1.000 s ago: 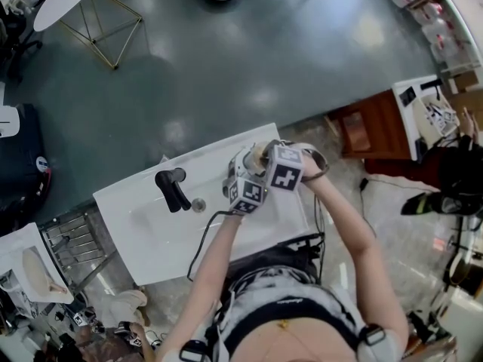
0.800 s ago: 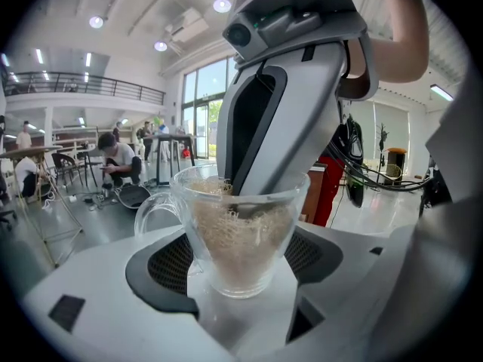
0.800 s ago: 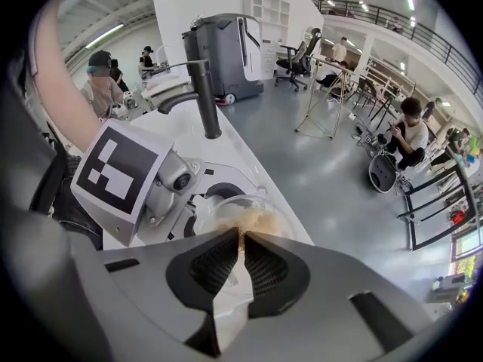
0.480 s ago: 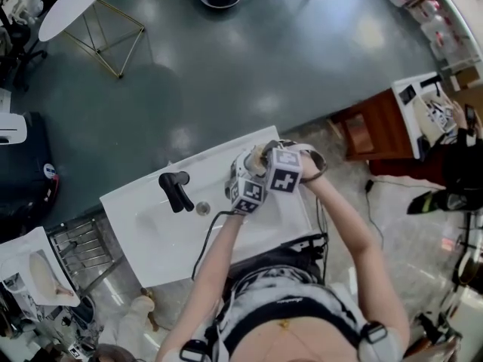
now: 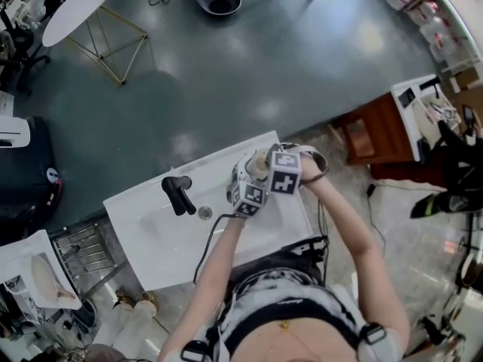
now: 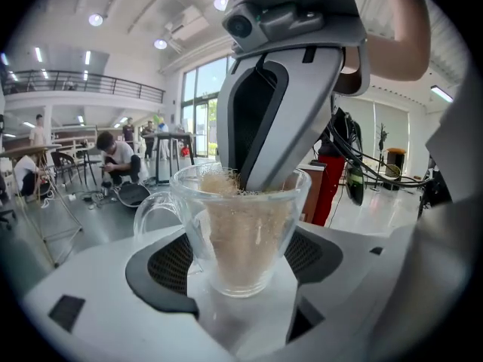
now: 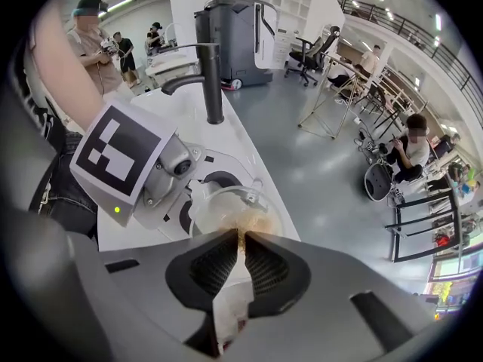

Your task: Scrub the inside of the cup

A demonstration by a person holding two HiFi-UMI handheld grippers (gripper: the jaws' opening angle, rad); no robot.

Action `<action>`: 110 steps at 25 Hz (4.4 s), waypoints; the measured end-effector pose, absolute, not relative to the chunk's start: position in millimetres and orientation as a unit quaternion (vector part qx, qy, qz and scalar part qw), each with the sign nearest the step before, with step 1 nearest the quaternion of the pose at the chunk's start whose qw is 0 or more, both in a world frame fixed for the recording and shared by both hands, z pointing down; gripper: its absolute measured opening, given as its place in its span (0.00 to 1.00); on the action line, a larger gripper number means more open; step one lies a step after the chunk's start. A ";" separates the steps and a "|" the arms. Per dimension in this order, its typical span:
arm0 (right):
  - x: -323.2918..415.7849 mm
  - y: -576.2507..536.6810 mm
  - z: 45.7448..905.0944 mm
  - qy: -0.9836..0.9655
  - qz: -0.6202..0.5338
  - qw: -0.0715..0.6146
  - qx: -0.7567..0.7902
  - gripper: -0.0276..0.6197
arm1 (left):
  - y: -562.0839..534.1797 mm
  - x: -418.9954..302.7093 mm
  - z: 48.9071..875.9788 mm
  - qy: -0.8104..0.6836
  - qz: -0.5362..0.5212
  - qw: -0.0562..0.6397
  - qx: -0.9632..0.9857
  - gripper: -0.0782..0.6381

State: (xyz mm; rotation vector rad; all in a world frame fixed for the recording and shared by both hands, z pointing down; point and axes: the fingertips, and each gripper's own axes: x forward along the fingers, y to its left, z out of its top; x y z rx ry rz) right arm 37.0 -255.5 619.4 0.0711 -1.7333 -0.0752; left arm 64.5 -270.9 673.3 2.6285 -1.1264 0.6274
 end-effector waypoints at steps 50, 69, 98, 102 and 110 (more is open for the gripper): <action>27.0 -253.7 604.5 -0.836 0.025 0.529 0.144 0.18 | -264.0 45.3 642.4 -0.357 0.235 0.087 0.900 0.66; 27.1 -250.8 572.0 -0.850 0.019 0.501 0.159 0.26 | -223.1 5.5 618.9 -0.366 0.205 0.133 0.898 0.66; 33.4 -154.5 471.3 -0.934 0.112 0.163 0.296 0.05 | -149.0 -2.0 470.3 -0.432 0.077 0.118 0.891 0.11; 30.2 -150.7 464.7 -0.937 0.120 0.137 0.297 0.05 | -142.0 -6.3 462.3 -0.445 0.066 0.114 0.886 0.11; 25.6 -139.0 436.0 -0.952 0.089 0.099 0.275 0.05 | -125.3 -11.9 431.5 -0.485 0.037 0.114 0.866 0.11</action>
